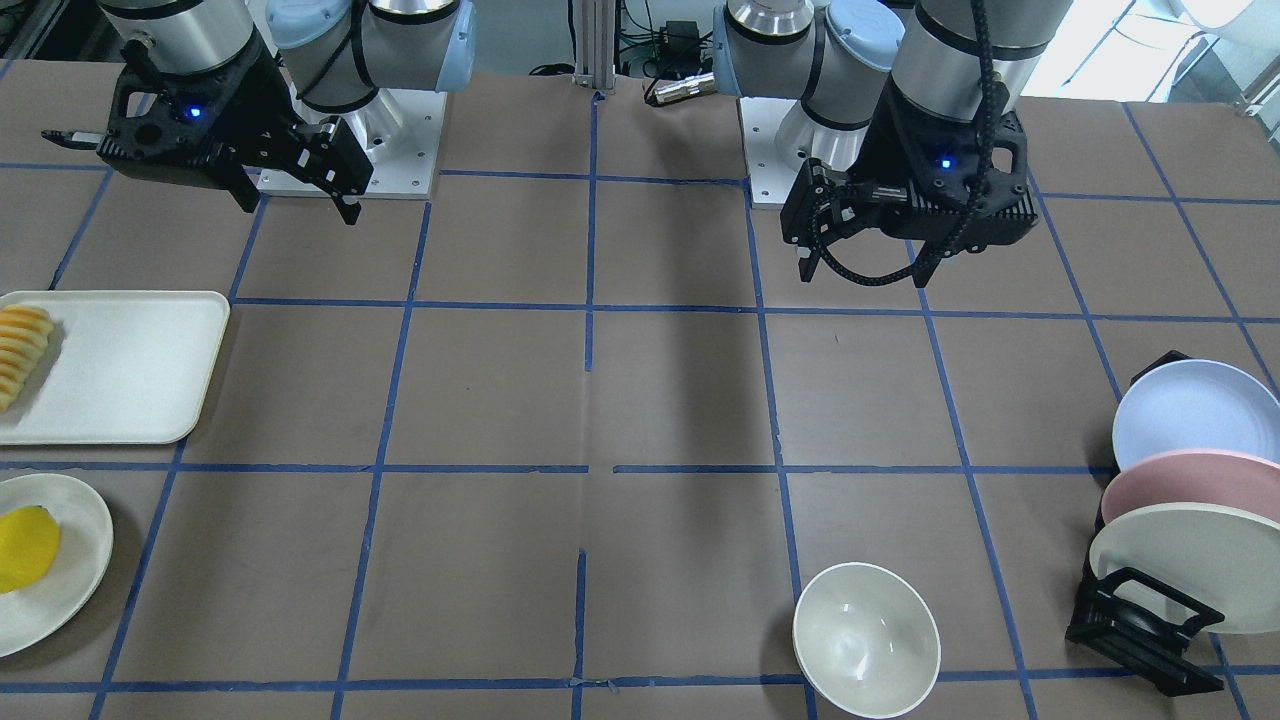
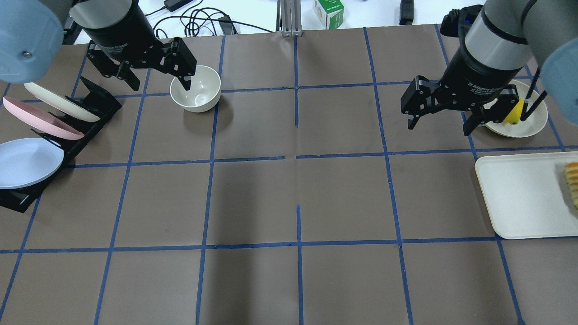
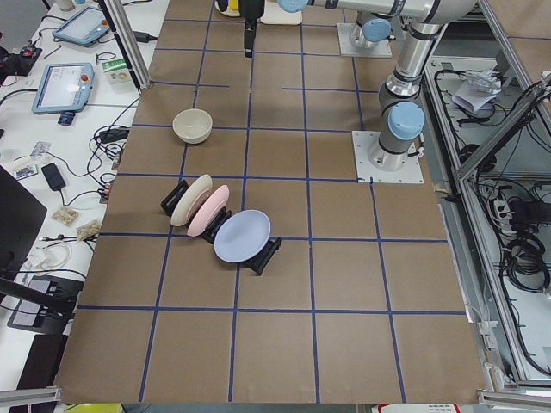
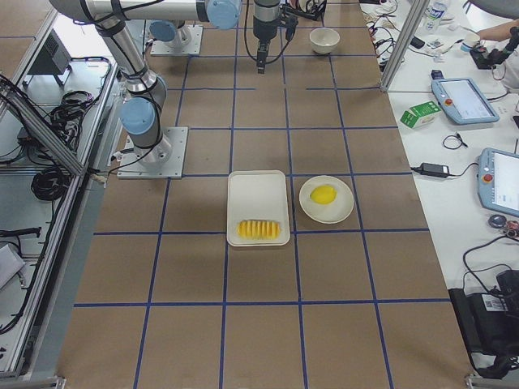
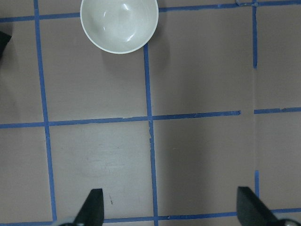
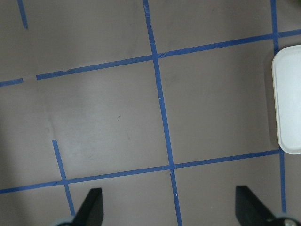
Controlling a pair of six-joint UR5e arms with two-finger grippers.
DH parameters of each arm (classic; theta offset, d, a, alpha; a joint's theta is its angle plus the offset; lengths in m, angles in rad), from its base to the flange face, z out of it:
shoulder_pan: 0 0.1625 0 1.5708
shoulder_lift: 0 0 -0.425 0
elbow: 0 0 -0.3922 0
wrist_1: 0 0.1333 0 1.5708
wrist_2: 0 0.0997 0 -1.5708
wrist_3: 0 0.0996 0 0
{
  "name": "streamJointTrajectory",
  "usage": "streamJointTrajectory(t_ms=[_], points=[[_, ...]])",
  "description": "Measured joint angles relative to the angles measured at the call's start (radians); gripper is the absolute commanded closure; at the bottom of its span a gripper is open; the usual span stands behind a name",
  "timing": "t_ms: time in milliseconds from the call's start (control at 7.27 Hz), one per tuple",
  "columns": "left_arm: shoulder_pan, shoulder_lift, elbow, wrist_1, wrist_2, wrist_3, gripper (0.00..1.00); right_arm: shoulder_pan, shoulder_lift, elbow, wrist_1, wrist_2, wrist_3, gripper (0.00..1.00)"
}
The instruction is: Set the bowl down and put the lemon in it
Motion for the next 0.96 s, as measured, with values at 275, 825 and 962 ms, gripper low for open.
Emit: streamJointTrajectory(t_ms=[275,825,962], points=[[0.0,0.0,0.0,0.0,0.001,0.0,0.0,0.0,0.0,0.0,-0.001,0.005,-0.004,0.0],[0.0,0.0,0.0,0.0,-0.001,0.0,0.0,-0.005,0.002,0.003,0.0,-0.003,-0.007,0.0],[0.0,0.0,0.0,0.0,-0.001,0.0,0.0,-0.009,0.003,0.004,0.013,-0.016,-0.008,0.0]])
